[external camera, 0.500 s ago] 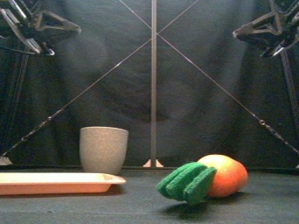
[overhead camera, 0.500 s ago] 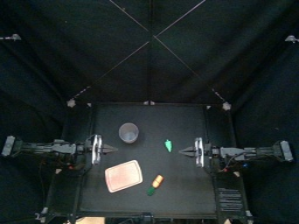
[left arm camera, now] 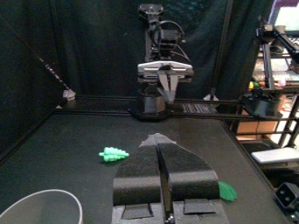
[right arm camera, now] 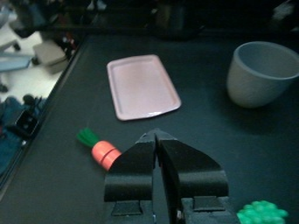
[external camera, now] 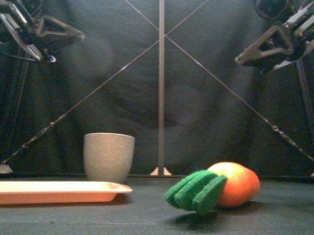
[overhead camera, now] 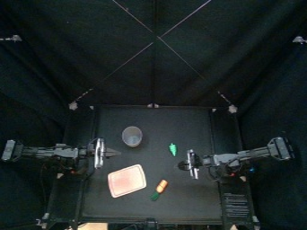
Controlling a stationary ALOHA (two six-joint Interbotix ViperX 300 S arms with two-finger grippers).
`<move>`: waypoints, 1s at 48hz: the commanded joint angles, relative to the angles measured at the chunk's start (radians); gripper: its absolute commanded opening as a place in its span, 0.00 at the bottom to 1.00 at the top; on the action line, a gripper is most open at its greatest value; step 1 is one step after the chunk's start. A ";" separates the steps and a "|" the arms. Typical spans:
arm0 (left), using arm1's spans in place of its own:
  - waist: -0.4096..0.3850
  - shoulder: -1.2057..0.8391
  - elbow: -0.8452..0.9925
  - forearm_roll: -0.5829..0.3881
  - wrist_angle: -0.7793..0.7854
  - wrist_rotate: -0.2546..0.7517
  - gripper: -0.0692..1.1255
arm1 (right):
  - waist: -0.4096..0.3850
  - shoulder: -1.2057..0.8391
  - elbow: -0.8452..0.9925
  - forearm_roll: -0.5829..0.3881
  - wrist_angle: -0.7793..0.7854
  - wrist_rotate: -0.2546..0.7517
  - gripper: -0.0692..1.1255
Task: Pick the carrot then place it on the pink plate
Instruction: Pick the carrot
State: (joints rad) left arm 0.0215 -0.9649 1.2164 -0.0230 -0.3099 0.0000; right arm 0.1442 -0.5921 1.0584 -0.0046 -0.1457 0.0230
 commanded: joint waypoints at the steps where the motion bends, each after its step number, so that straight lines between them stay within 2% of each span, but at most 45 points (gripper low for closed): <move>1: 0.002 0.002 -0.012 -0.005 -0.009 0.000 0.03 | 0.055 0.078 -0.058 0.002 0.015 0.000 0.11; 4: 0.002 0.002 -0.012 -0.005 -0.009 0.000 0.03 | 0.072 0.126 -0.071 0.006 0.017 0.003 0.14; 9: 0.002 0.002 -0.012 -0.003 -0.009 0.002 0.03 | 0.084 0.201 -0.100 0.037 0.018 0.005 0.24; 14: 0.002 0.002 -0.012 -0.005 -0.011 0.002 0.03 | 0.086 0.278 -0.133 0.078 0.018 0.002 0.42; 24: 0.002 0.002 -0.009 -0.005 -0.011 0.000 0.03 | 0.084 0.408 -0.202 0.087 0.029 0.002 0.81; 29: 0.002 0.002 -0.006 -0.005 -0.011 0.000 0.03 | 0.081 0.453 -0.225 0.098 0.043 0.005 0.95; 40: 0.002 0.002 -0.005 -0.005 -0.011 0.002 0.03 | 0.100 0.517 -0.253 0.143 0.046 0.005 0.92; 48: 0.002 0.000 -0.003 -0.005 -0.011 0.000 0.03 | 0.143 0.574 -0.285 0.158 0.048 0.008 0.92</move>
State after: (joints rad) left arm 0.0215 -0.9664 1.2272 -0.0261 -0.3114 0.0000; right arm 0.2669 -0.0169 0.8023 0.1442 -0.0951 0.0291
